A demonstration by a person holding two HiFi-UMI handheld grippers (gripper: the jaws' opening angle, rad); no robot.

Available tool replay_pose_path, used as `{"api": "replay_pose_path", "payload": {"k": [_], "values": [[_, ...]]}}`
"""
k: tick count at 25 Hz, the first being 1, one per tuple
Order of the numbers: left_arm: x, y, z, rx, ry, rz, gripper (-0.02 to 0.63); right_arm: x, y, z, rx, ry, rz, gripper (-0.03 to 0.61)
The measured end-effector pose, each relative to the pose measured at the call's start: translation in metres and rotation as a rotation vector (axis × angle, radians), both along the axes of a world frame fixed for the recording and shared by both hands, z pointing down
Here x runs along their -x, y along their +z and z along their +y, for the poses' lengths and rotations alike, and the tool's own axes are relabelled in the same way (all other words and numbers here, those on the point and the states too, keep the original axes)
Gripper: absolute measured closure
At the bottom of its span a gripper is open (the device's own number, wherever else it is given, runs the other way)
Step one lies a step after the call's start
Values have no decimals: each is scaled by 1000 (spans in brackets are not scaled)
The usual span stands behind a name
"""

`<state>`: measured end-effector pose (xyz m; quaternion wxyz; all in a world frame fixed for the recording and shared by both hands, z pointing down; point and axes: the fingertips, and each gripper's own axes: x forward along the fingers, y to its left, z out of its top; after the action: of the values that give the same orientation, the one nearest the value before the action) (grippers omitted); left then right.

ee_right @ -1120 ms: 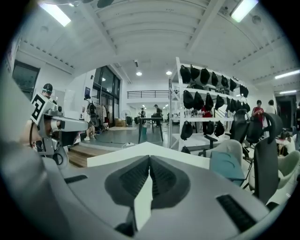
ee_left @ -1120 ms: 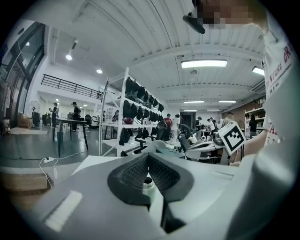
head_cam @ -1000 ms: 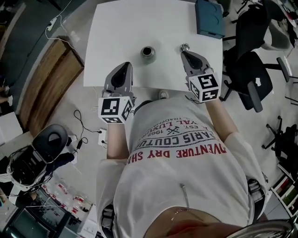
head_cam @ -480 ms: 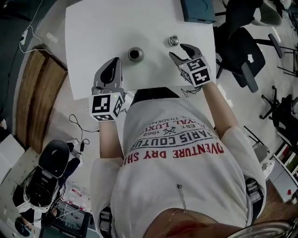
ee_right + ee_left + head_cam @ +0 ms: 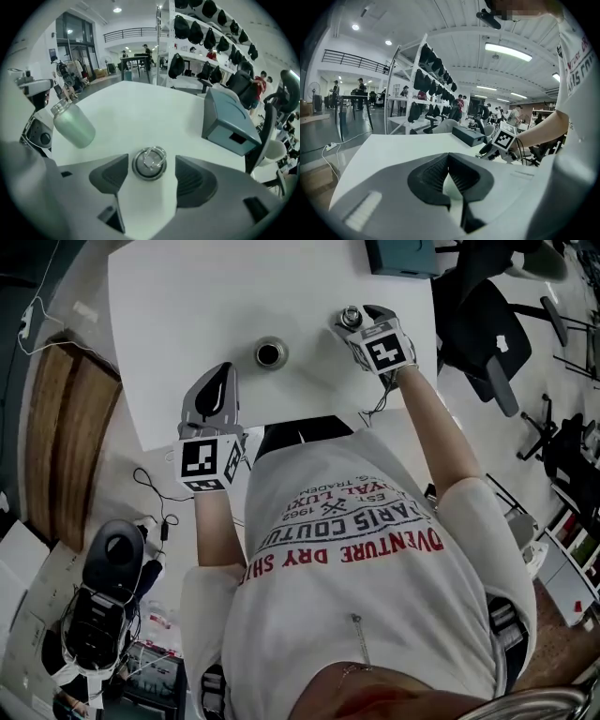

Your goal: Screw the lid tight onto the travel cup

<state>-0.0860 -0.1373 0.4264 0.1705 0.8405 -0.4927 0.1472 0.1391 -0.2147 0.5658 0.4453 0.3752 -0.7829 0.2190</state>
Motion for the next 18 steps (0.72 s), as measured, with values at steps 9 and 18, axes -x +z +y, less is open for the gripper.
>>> {"api": "replay_pose_path", "payload": {"k": [9,18], "values": [[12,11,-9,20,-25,19,601,0,23,-4,105,99,24,308],[9,-7,-7,-29,19,46,601,5,13,5,113,75,-12,310]]}}
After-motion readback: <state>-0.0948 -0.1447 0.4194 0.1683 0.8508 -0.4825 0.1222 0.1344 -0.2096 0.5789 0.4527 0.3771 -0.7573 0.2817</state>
